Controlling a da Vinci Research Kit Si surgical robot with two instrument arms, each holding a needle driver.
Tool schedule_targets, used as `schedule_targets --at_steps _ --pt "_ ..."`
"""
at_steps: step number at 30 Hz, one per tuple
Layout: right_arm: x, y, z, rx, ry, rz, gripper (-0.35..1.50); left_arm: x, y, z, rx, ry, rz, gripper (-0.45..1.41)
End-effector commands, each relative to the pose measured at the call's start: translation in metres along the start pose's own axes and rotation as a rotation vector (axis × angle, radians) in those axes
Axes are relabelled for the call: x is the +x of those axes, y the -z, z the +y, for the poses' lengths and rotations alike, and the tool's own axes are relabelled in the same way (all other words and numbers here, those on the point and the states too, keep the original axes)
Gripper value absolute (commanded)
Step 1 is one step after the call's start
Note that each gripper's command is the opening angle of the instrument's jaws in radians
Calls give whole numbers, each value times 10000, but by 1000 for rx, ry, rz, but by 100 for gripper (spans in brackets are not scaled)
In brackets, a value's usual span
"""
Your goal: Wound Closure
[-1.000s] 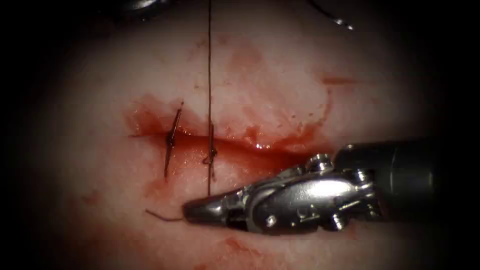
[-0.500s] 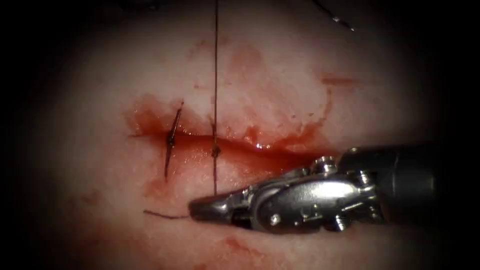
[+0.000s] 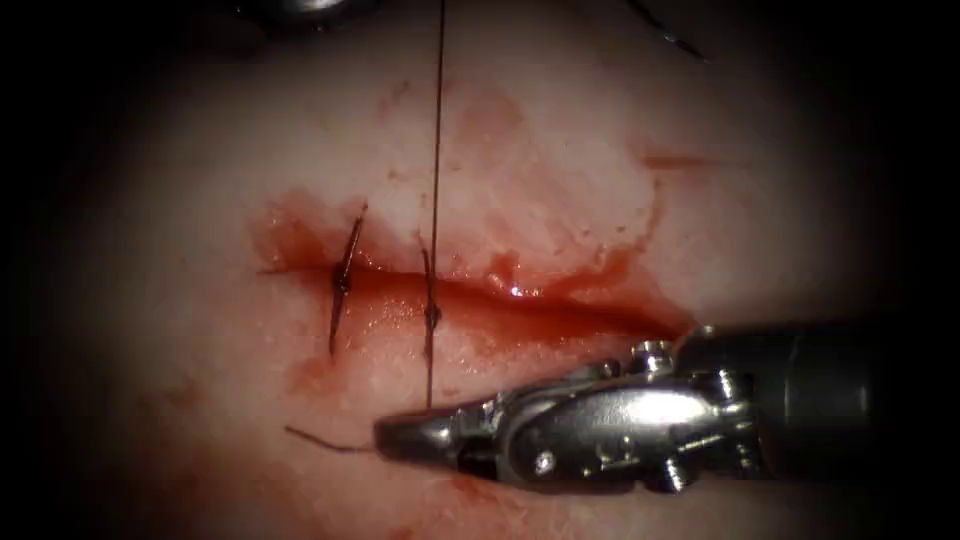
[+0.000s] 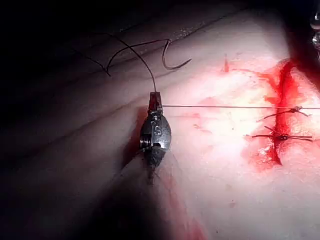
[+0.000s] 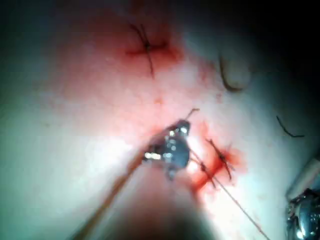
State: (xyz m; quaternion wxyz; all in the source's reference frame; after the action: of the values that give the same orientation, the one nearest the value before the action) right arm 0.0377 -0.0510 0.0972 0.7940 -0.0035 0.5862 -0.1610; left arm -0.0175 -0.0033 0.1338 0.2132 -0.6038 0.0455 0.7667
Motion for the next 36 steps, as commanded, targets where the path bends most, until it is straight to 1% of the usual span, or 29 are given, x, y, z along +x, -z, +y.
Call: schedule_targets --at_steps 1,6,9,10,11,12,13,14,15,16,20,21,24,26,27,29,31,33,34,35,36 --pt "0 -7 -2 0 1 3 -35 -2 -6 -1 6 3 -1 -45" --pt "-1 -8 -2 0 2 2 -35 -2 -8 -2 16 4 -5 -45" --pt "3 -9 -2 -1 1 2 -35 -1 -8 2 23 5 -8 -45" --pt "5 -9 0 -2 -25 3 -35 1 -8 5 22 6 -8 -45" --pt "10 -7 3 -2 -95 1 -35 5 -7 8 15 11 -5 -45" --pt "15 -4 7 -2 -165 -3 21 10 -5 10 15 15 -5 -45" --pt "19 0 11 -4 -223 -6 52 14 -3 11 15 20 -5 -45" --pt "24 4 14 -7 -275 -10 83 19 -2 13 10 24 -7 -45" --pt "30 9 18 -20 -305 -18 106 24 0 15 8 29 -3 -45" --pt "38 19 25 -32 -314 -24 123 37 5 22 -3 25 6 -45" --pt "49 42 36 -60 -351 -26 125 64 16 33 -20 3 16 -45" --pt "49 48 40 -70 -365 -25 121 73 20 37 -23 0 17 -45" --pt "45 56 46 -93 -445 -43 115 96 29 44 -30 -8 26 -45" --pt "40 58 51 -129 -496 -63 113 109 33 48 -33 -14 31 -45" --pt "31 58 57 -175 -568 -71 108 124 37 53 -37 -18 38 -45" --pt "16 56 68 -227 -704 -76 103 141 42 65 -52 -23 51 -45" --pt "0 51 78 -267 -787 -89 103 150 44 75 -62 -24 57 -45" --pt "-24 43 90 -319 -873 -83 110 169 47 95 -84 -20 76 -45" --pt "-30 41 92 -332 -892 -76 115 173 47 98 -91 -18 80 -45" --pt "-43 36 95 -356 -938 -68 125 182 48 102 -94 -17 83 -45" --pt "-48 34 96 -366 -950 -64 128 187 49 103 -96 -14 84 -45"
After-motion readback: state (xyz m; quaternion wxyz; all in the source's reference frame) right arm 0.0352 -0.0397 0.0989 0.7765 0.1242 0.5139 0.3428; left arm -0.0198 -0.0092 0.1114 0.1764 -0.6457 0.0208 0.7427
